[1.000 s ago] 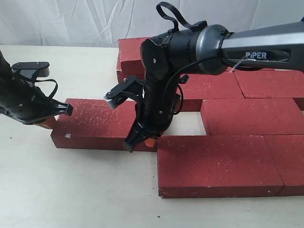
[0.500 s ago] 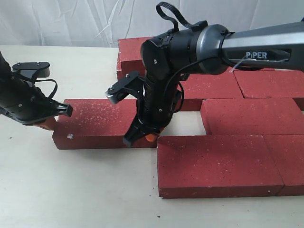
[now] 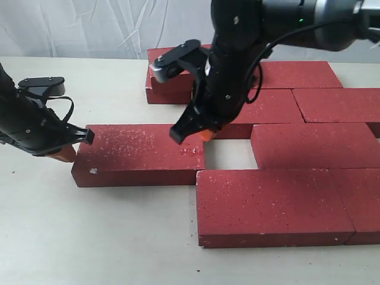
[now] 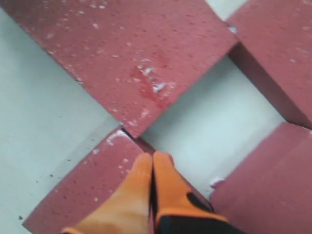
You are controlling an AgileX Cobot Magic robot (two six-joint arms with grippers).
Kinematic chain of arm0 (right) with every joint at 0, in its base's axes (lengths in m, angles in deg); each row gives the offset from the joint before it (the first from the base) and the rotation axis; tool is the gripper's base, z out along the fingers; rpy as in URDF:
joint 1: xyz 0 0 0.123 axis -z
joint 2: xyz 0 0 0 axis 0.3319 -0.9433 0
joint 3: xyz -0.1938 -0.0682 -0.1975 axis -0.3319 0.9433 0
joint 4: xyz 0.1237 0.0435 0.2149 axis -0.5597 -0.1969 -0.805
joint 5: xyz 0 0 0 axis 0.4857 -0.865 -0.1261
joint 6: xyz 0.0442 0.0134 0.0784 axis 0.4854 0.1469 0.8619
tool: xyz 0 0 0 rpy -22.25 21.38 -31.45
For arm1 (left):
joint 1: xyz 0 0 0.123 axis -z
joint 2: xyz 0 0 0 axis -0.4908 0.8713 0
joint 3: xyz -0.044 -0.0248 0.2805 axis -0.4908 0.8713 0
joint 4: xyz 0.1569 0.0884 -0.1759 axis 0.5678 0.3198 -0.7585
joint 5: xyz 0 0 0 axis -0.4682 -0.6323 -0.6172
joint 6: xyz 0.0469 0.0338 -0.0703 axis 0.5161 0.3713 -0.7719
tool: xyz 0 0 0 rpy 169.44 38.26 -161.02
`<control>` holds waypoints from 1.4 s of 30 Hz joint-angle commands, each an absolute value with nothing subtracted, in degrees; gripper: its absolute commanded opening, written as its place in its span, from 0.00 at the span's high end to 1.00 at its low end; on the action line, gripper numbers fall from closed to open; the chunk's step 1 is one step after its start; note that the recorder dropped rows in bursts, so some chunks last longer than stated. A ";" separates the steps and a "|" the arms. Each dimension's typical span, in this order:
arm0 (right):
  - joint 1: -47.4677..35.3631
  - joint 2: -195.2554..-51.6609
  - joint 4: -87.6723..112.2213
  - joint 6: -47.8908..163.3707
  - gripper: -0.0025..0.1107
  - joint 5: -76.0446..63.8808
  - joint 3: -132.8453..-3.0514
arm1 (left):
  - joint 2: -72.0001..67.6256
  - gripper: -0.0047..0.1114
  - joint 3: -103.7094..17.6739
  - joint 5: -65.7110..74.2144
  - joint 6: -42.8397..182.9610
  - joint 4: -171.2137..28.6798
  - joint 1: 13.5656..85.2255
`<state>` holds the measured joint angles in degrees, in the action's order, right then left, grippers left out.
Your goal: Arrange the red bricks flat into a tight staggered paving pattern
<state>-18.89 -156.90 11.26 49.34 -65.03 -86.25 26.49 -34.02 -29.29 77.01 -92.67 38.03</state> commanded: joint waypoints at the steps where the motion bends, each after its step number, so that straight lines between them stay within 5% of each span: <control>1: -14.34 -151.86 14.29 51.75 0.99 -65.75 -84.16 | 26.03 0.96 -34.04 -28.33 77.14 -93.79 39.57; 12: -2.75 -137.55 19.96 52.25 0.99 -62.51 -63.48 | 26.03 0.96 -34.04 -26.05 77.25 -95.25 43.67; 19: -0.67 -129.09 18.45 52.69 0.99 -47.26 -52.49 | 26.03 0.96 -34.04 -23.91 77.25 -97.13 45.83; 35: -0.67 -128.24 11.06 52.69 0.99 -40.24 -51.85 | 26.25 0.96 -34.04 -19.00 77.10 -100.90 50.70; 42: -0.67 -128.24 7.33 52.54 0.99 -40.11 -51.99 | 16.47 0.96 -34.04 -22.95 76.95 -88.24 44.87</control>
<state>-0.89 -128.38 9.19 52.65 -40.78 -51.88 19.95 -34.02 -20.69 77.22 -94.48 46.82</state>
